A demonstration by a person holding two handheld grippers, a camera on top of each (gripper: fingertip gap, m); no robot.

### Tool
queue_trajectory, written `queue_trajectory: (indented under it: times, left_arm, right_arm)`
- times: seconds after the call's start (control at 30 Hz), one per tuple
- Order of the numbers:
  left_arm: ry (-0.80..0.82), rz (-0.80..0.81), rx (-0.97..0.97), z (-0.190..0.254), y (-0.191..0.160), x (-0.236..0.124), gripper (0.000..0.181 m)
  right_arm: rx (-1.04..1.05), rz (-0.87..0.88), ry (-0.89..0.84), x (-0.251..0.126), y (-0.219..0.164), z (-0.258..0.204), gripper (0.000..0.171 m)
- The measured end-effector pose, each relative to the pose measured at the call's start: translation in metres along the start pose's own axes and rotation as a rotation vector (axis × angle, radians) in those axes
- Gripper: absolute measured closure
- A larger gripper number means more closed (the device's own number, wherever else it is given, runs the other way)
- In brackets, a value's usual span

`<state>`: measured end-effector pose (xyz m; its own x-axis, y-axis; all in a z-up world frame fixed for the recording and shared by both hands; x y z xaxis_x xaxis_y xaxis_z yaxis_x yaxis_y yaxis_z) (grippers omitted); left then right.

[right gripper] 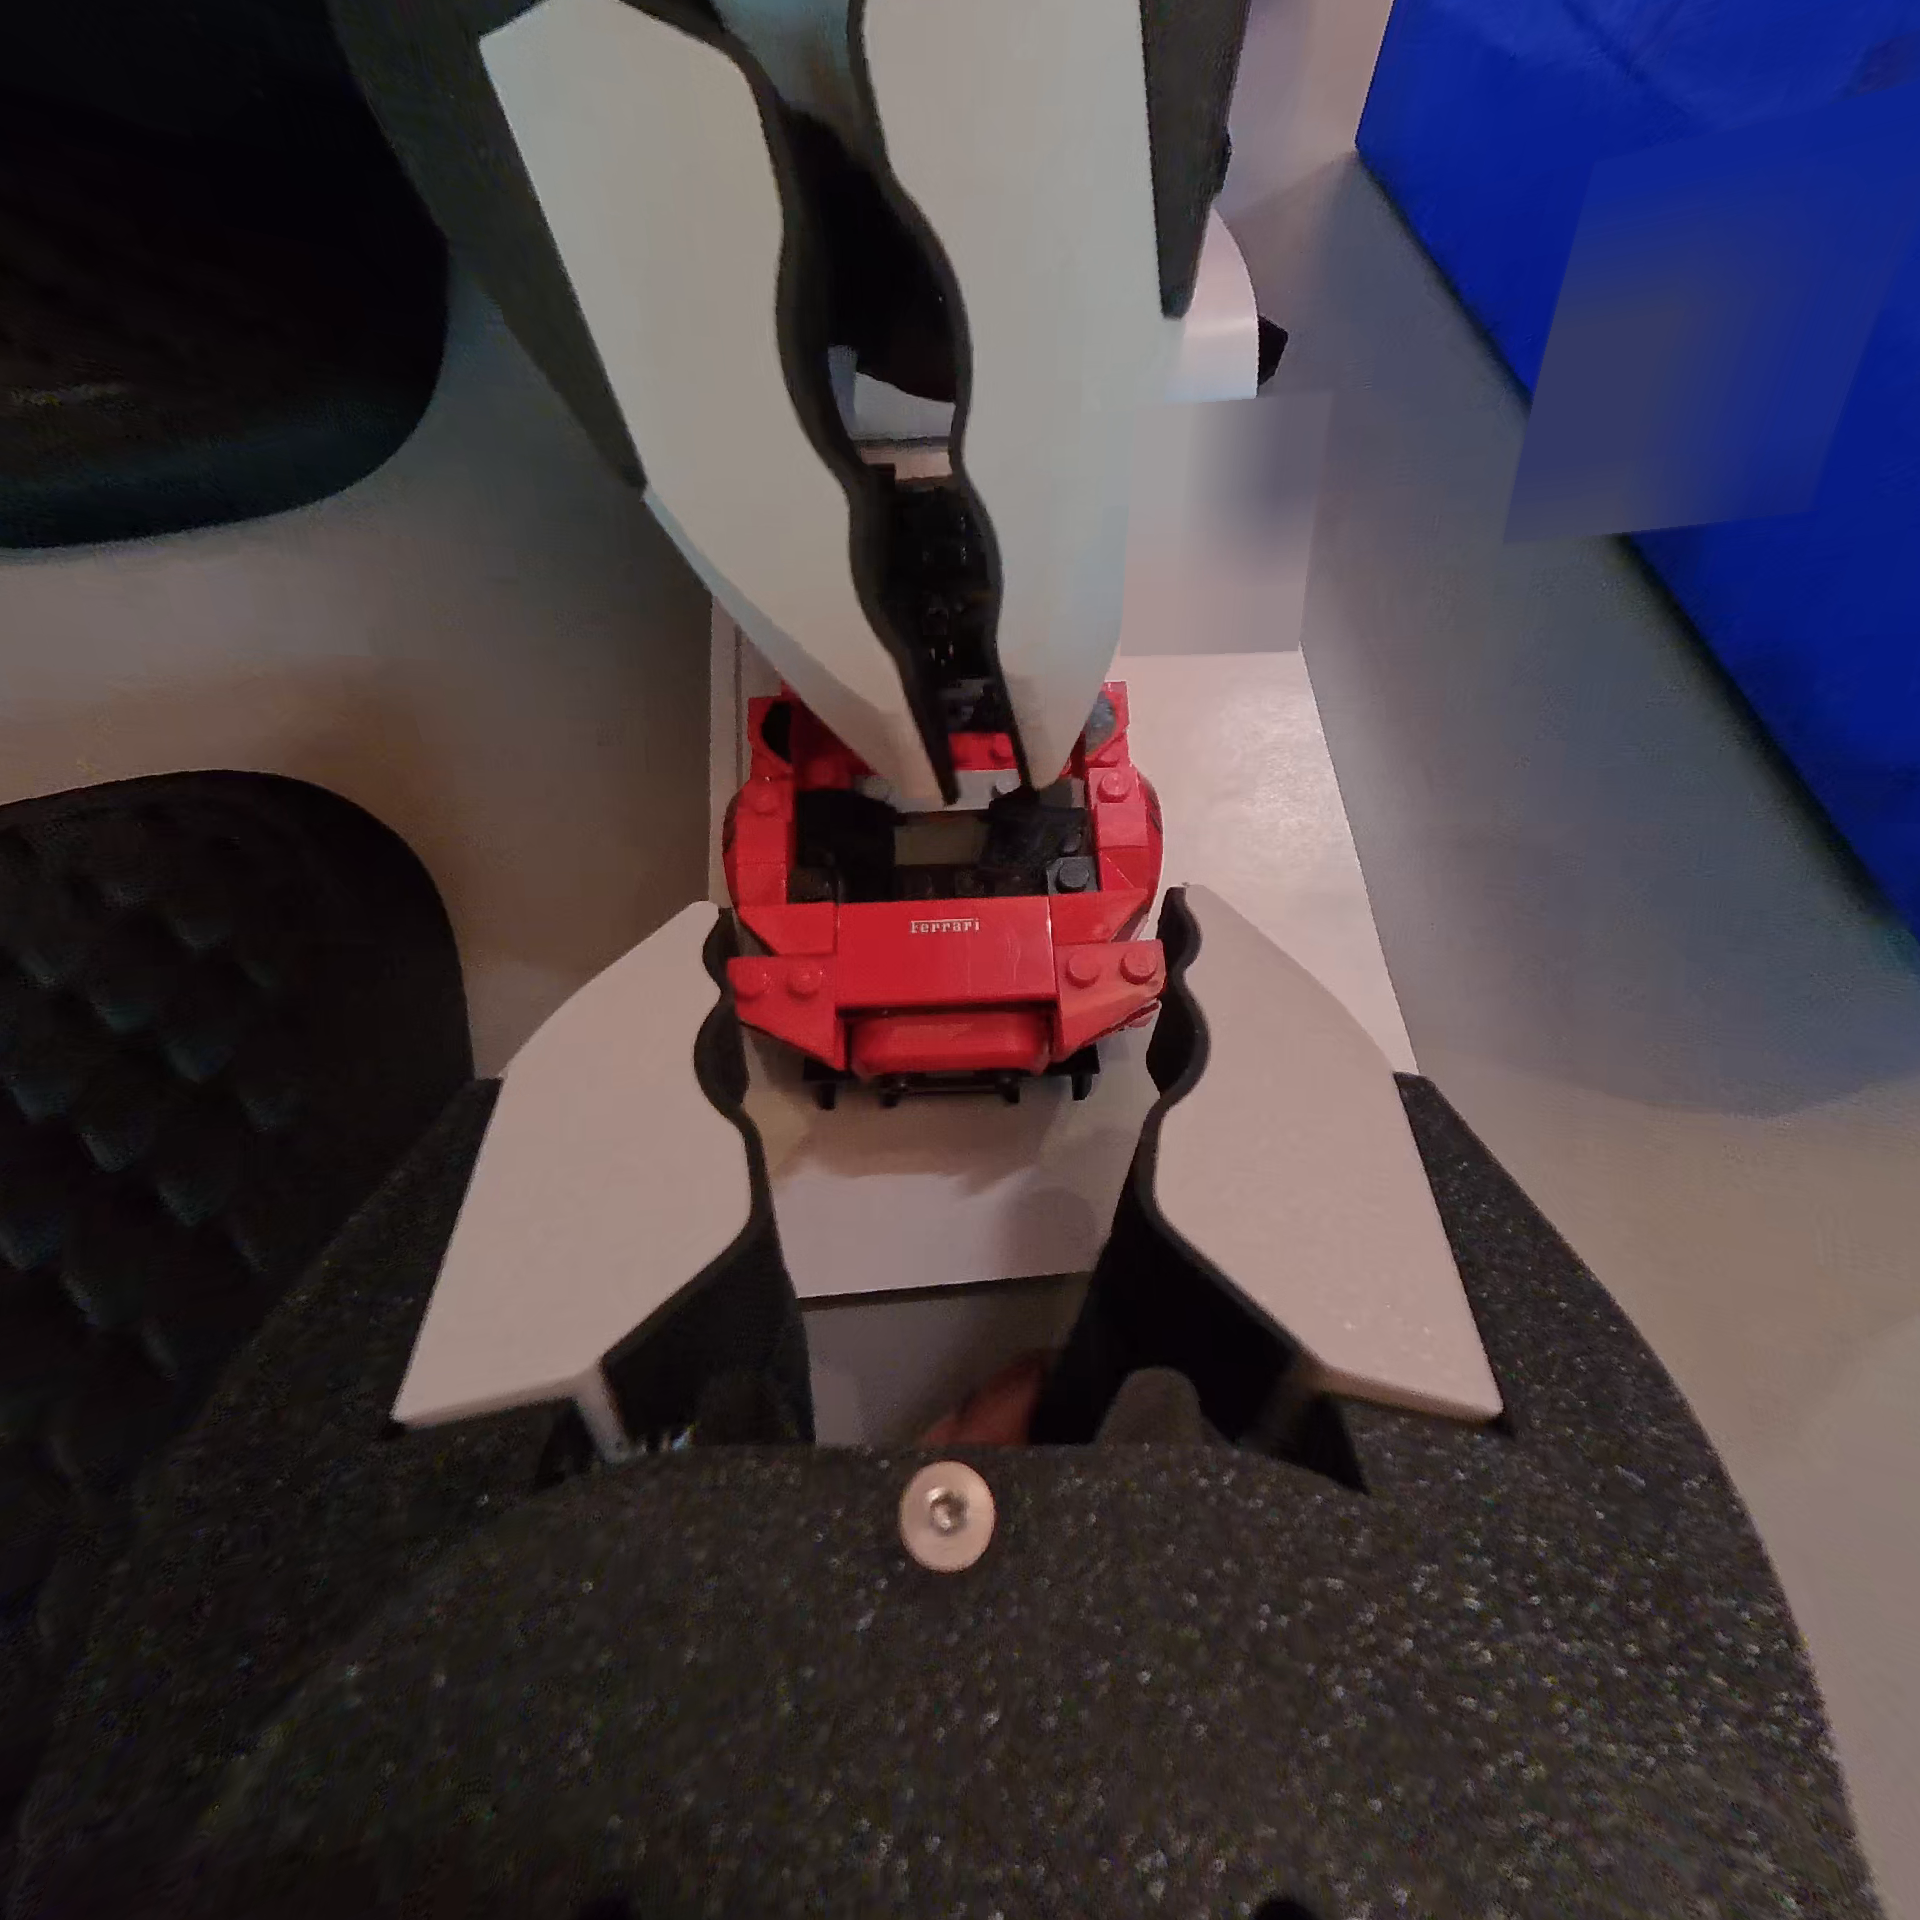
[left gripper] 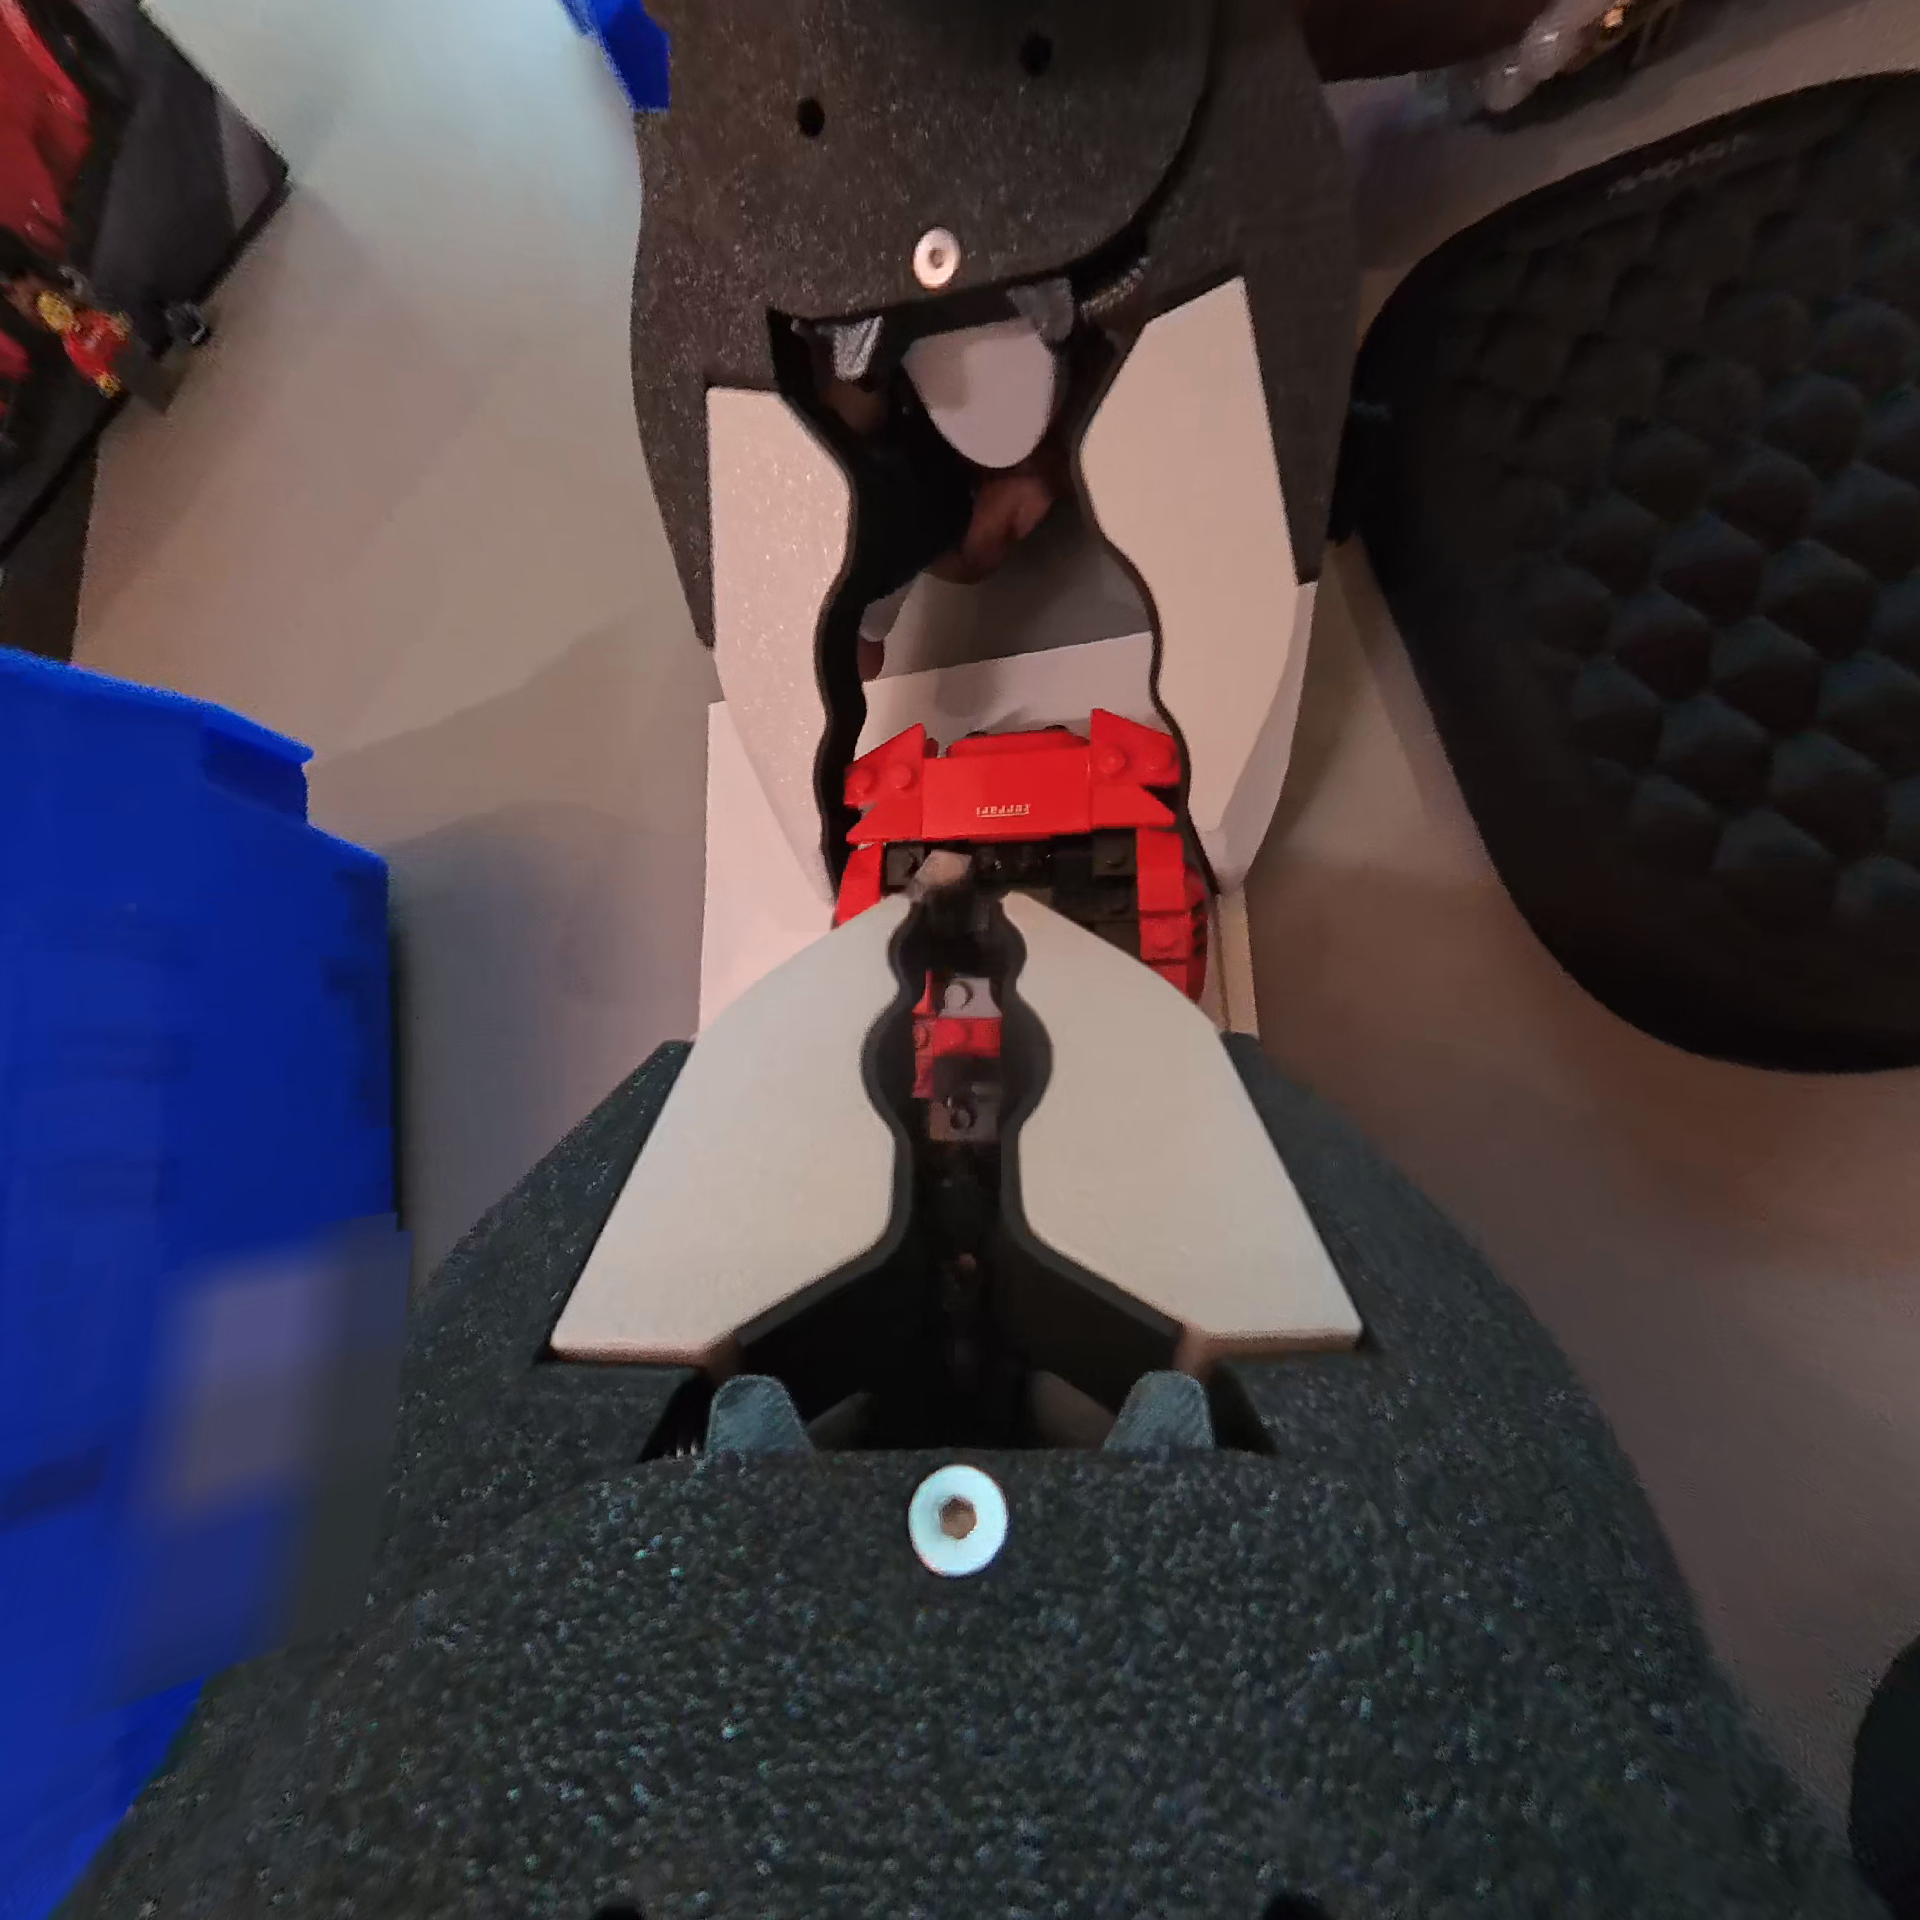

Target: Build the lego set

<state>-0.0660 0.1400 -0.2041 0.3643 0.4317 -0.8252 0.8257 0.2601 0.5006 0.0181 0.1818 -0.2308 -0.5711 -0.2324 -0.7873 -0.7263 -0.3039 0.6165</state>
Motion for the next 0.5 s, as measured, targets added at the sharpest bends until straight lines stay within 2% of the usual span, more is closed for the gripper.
queue_trajectory:
  times: [0.13, 0.33, 0.5]
  left_arm:
    - [-0.078, 0.021, 0.041, 0.0026, 0.0041, 0.0057, 0.167]
    - [-0.06, 0.006, 0.057, 0.0026, 0.0003, 0.0041, 0.169]
    - [-0.07, 0.01, 0.068, -0.0012, 0.0045, 0.008, 0.161]
  right_arm:
    - [0.003, -0.001, 0.002, 0.0002, 0.0, 0.0002, 0.095]
    - [0.007, -0.005, 0.006, 0.0005, -0.0002, 0.0004, 0.095]
    - [0.008, -0.006, 0.006, 0.0006, -0.0002, 0.0005, 0.095]
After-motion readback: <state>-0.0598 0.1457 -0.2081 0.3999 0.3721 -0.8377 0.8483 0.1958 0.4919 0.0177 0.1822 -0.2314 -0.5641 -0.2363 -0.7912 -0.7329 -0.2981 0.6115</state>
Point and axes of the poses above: each gripper's, where its closed fingertips meet, x out along the fingers, y out of its top, z = x × y across the jaws, the point moved 6 cm from there along -x, back along the fingers, and after that the axes turned 14 degrees about -z, right-handed, at the moved point
